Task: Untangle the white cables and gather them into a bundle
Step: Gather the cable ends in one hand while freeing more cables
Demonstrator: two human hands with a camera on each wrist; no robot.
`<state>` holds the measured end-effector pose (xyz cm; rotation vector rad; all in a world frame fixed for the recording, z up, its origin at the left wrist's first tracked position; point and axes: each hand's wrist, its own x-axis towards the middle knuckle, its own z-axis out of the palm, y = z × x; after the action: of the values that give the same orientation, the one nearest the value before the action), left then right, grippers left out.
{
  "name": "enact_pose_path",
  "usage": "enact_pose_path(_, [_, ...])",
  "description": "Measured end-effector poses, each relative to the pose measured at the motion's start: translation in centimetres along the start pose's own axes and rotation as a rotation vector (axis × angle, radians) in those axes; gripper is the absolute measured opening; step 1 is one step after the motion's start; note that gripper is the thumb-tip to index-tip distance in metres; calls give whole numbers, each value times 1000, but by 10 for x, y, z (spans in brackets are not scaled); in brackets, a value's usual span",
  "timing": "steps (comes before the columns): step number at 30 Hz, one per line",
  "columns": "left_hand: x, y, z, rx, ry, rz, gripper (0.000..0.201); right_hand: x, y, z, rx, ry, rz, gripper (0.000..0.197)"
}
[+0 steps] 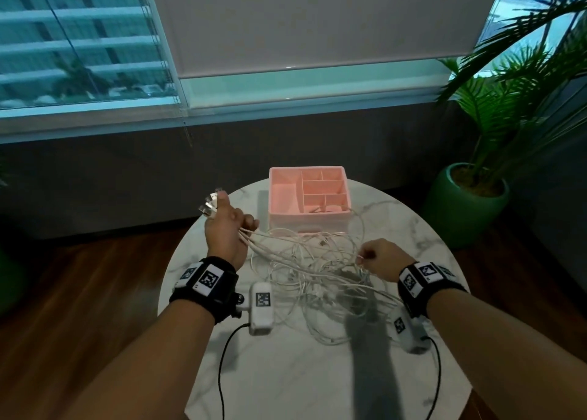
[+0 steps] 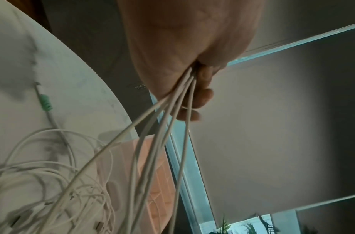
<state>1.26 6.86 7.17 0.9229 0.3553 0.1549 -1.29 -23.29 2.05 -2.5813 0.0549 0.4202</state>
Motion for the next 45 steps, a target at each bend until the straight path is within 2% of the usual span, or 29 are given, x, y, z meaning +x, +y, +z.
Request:
enact_pose_path(3, [-1,-2,-3,60,-75,-45,53,6,21,-5,-44,20,56,10])
enact_pose_path(5, [-4,-7,-2,124,-118,-55,53,13,20,-8,22,84,87,10])
enact_pose_path(9, [-9,-12,3,302,-192,-32,55,26,-13,-40,622,319,126,14])
enact_pose_path(11, [-10,-14,6,354,-219,-27,56,23,-43,-66,866,445,20,13])
enact_pose_path(13, [-10,-14,10,376,-231,-22,56,13,-77,-90,963,549,-177,10])
enact_pose_path(15, [-10,-13,15,401,-239,-2,56,2,-106,-105,1013,582,-338,10])
enact_pose_path(18, [-9,-11,20,429,-233,22,55,-7,-131,-108,888,529,-448,15])
enact_pose_path(22, [-7,-11,22,433,-238,22,50,-12,-134,-81,616,288,-520,25])
enact_pose_path(25, [-9,-13,24,398,-241,-38,51,-10,-131,-51,327,187,-561,19])
enact_pose_path(27, [-10,-14,26,387,-267,-81,50,-6,-129,-32,250,172,-557,16])
enact_pose_path(31, [-12,-17,24,464,-394,-117,38,-2,-123,-10,326,186,-487,11])
enact_pose_path(34, [-8,-17,21,514,-418,-76,20,2,-116,-3,415,199,-412,26])
enact_pose_path(36, [-6,-15,19,494,-430,-59,21,8,-106,-1,444,215,-249,36])
enact_pose_path(39, [-6,-8,17,417,-451,-46,33,23,-74,-1,482,232,182,51])
enact_pose_path(41, [-3,-2,15,316,-393,-41,40,29,-41,0,451,144,416,60])
enact_pose_path(42, [0,2,14,275,-363,-33,42,31,-24,0,448,97,471,47])
enact_pose_path(43, [3,5,13,254,-343,-20,43,25,-12,-3,448,47,499,24])
enact_pose_path(44, [5,7,11,248,-329,-8,44,20,-1,-4,445,3,502,13])
enact_pose_path(45, [7,8,10,249,-318,3,44,16,10,-4,413,-31,509,20])
